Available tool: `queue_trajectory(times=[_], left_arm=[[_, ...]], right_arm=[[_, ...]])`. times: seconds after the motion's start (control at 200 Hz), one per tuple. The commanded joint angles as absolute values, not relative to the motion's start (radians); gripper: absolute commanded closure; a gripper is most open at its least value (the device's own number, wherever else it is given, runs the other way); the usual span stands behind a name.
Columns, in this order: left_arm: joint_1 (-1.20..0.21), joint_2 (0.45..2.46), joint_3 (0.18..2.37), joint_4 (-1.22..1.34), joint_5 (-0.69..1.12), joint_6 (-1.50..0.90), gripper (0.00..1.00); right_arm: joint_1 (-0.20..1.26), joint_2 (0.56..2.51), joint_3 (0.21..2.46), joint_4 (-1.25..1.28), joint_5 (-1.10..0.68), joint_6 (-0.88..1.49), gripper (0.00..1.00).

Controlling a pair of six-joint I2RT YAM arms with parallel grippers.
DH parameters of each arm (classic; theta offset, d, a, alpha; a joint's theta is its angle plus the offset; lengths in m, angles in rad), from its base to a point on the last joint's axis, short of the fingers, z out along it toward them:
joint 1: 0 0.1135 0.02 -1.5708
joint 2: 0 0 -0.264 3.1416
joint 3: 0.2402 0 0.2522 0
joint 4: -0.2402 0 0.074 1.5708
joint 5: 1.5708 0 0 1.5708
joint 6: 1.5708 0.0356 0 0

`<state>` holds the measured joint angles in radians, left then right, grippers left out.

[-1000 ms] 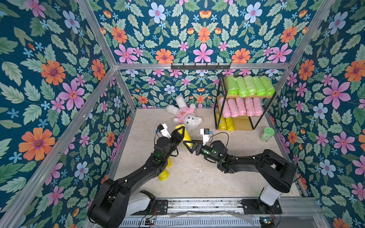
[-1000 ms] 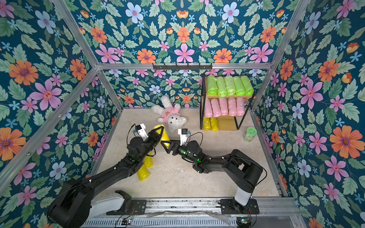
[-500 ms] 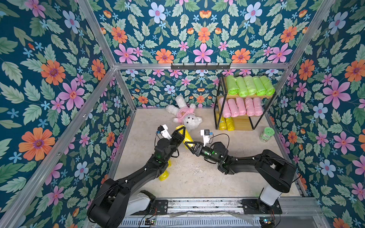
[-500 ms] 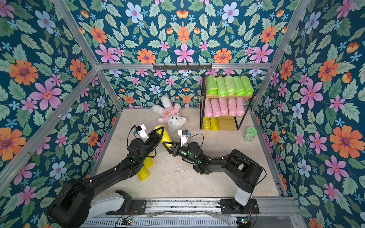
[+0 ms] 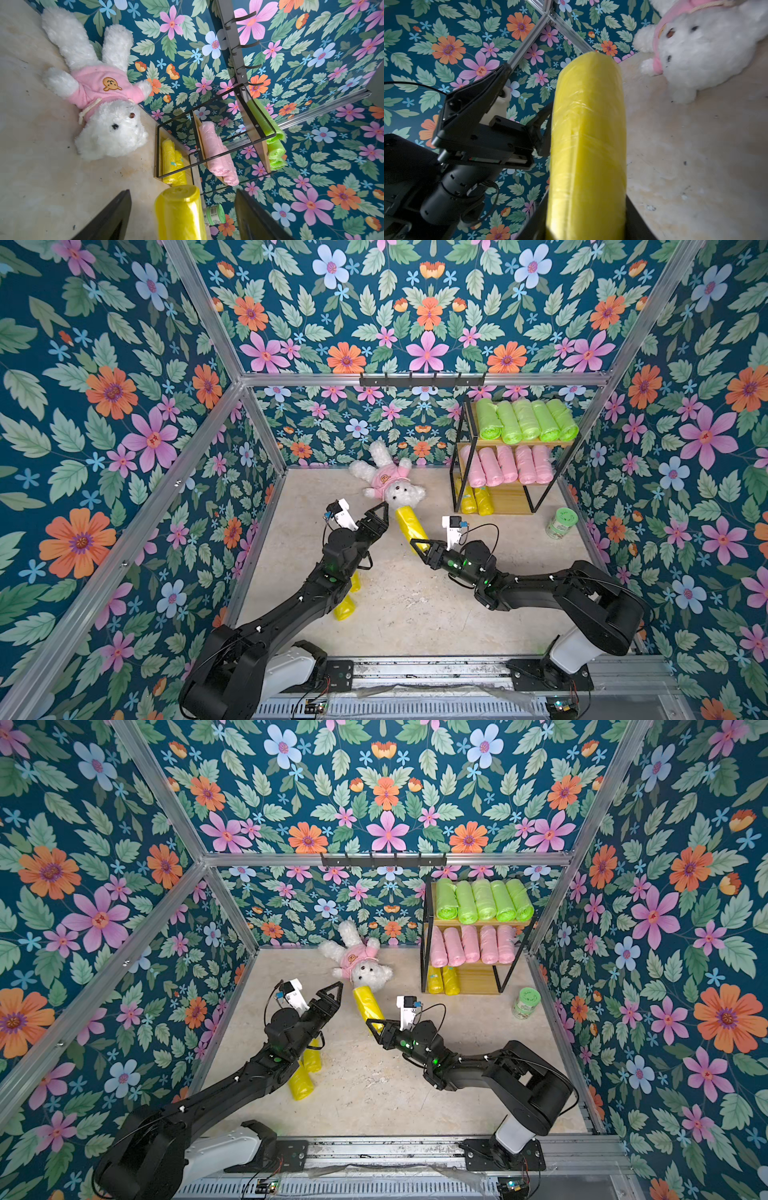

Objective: Sort the rolls of trash bags by color and place them on the shelf
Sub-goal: Pick up the roll of trash bags from the center of the board.

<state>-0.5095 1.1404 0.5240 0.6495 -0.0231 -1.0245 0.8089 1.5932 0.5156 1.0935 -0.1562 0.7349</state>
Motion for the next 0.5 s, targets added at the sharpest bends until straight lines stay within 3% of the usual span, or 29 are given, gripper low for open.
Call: queue_trajectory(times=[0.0, 0.29, 0.495], left_arm=[[-0.488, 1.129, 0.539, 0.572, 0.025, -0.918, 0.15], [-0.479, 1.191, 0.665, 0.410, 0.162, -0.752, 0.16], [-0.482, 1.284, 0.725, 0.410, 0.316, -0.734, 0.17]], right_arm=[[0.755, 1.561, 0.441, 1.076, -0.166, 0.691, 0.60], [0.503, 1.491, 0.273, 0.932, -0.260, 0.633, 0.60], [0.329, 1.401, 0.270, 0.801, -0.283, 0.588, 0.61]])
